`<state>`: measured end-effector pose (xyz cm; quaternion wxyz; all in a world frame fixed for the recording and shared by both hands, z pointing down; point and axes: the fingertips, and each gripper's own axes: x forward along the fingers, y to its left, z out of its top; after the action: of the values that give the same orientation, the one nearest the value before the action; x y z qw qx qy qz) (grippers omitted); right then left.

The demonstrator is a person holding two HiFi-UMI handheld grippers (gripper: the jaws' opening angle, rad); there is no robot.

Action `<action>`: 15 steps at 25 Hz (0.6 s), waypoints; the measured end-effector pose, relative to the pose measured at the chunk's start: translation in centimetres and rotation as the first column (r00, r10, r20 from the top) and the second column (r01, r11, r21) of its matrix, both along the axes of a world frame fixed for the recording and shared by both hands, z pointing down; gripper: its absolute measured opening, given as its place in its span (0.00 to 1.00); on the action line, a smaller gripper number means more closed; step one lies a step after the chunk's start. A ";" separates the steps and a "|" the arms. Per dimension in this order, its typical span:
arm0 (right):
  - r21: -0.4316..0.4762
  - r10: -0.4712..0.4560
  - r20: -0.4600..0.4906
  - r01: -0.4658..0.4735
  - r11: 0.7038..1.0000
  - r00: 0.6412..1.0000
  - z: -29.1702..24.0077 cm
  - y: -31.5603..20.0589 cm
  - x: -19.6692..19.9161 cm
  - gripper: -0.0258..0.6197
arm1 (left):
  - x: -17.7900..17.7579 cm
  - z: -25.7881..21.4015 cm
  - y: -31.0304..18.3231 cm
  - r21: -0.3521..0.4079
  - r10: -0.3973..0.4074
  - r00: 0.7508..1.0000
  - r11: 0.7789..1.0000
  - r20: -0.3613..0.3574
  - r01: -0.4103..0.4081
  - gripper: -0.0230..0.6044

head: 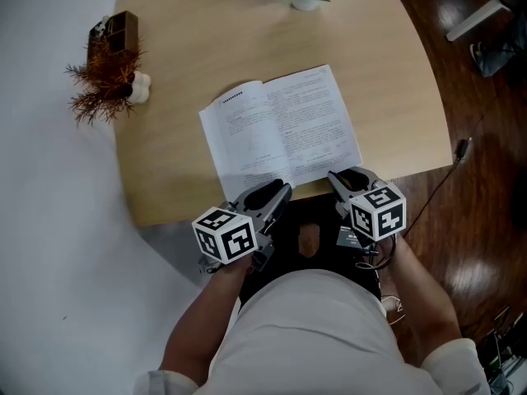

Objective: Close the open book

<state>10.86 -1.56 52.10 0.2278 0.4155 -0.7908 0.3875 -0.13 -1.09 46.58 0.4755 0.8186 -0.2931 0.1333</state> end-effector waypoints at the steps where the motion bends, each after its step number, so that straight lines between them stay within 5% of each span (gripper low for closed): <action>1: -0.004 0.003 0.000 -0.003 1.000 1.000 0.1 0.0 0.2 0.17 | 0.1 0.1 0.1 -0.002 -0.002 1.000 1.000 0.001 0.002 0.14; 15: 0.012 -0.031 -0.103 0.033 0.999 0.994 0.8 -0.1 2.9 0.15 | 2.0 0.4 0.0 -0.012 -0.023 1.000 1.000 0.013 0.023 0.14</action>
<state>13.77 -1.68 52.93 0.2713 0.4237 -0.7873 0.3565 1.89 -1.13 47.01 0.4801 0.8114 -0.3049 0.1349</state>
